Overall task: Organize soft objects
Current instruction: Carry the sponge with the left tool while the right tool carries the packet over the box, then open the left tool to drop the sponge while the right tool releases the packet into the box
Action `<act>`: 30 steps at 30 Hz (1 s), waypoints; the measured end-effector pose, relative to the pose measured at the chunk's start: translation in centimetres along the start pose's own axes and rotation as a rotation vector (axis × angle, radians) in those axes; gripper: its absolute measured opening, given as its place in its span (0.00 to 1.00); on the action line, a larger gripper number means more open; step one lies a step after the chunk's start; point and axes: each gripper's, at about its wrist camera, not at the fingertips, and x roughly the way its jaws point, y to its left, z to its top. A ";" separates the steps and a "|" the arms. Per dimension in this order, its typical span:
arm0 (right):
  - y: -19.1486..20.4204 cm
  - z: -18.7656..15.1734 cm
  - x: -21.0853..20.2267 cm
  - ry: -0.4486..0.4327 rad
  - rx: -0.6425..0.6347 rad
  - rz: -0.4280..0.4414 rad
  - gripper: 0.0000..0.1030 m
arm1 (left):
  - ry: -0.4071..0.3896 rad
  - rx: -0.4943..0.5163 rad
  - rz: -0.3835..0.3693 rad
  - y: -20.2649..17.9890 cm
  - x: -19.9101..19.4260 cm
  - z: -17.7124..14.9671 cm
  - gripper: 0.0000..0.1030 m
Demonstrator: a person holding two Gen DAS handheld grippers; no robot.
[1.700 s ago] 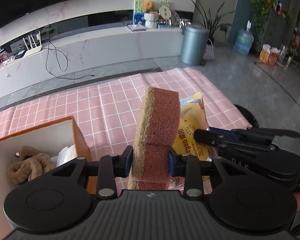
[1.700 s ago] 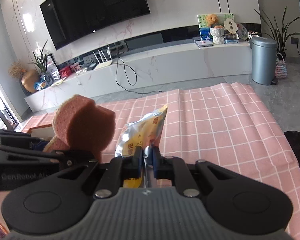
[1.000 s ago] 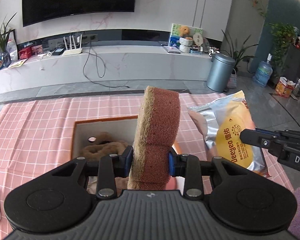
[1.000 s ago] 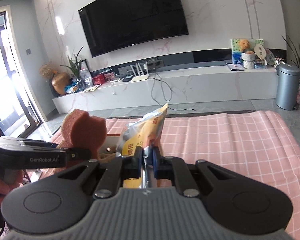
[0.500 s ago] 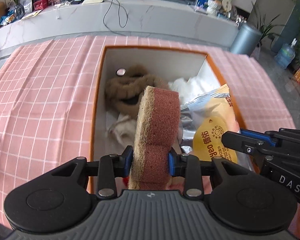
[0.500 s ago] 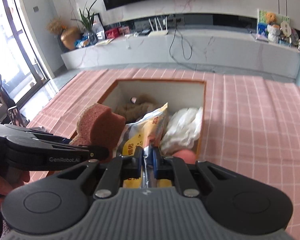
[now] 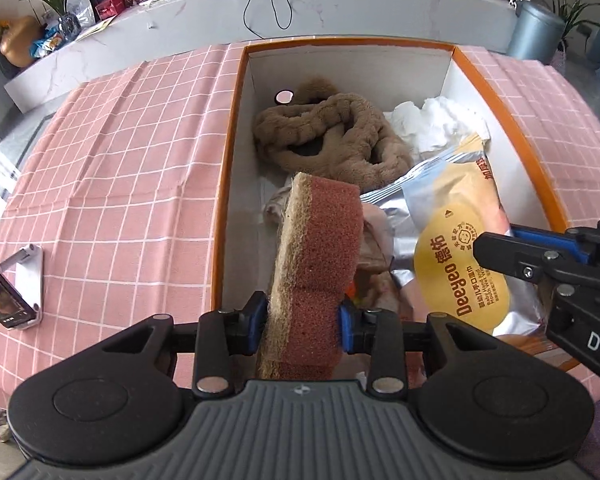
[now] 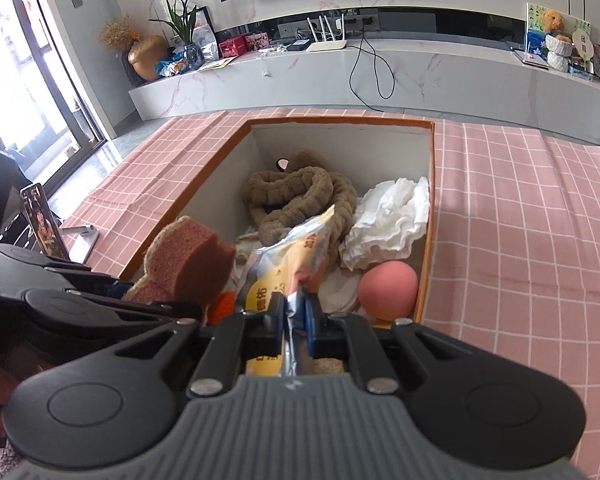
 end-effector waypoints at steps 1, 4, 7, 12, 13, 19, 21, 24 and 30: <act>0.0 -0.1 0.0 -0.002 0.001 0.003 0.08 | 0.004 0.017 0.026 -0.3 0.3 0.1 0.43; 0.0 -0.3 0.1 -0.008 0.002 -0.004 0.08 | 0.000 0.006 0.043 -0.5 0.5 0.3 0.47; -0.3 -0.5 -0.1 -0.013 0.013 -0.005 0.08 | -0.012 -0.032 -0.011 -0.1 0.2 0.3 0.62; -0.7 -0.4 -0.5 -0.031 0.046 0.020 0.08 | -0.048 -0.071 -0.042 0.8 -1.0 0.1 0.65; -0.6 -0.4 -0.5 -0.029 0.050 0.030 0.08 | -0.058 -0.078 -0.046 1.0 -1.4 0.1 0.64; 0.3 -0.3 0.5 -0.023 0.068 0.067 0.08 | -0.124 -0.087 -0.006 1.6 -2.8 0.3 0.56; 0.7 -0.2 1.0 -0.017 0.067 0.076 0.08 | -0.137 -0.070 0.003 1.4 -3.0 0.3 0.55; 1.1 -0.3 1.9 -0.003 0.067 0.069 0.08 | -0.172 -0.069 0.018 1.3 -3.6 0.3 0.55; 0.5 -0.9 3.6 0.053 0.084 0.050 0.09 | -0.217 -0.100 -0.018 1.7 -4.0 0.6 0.65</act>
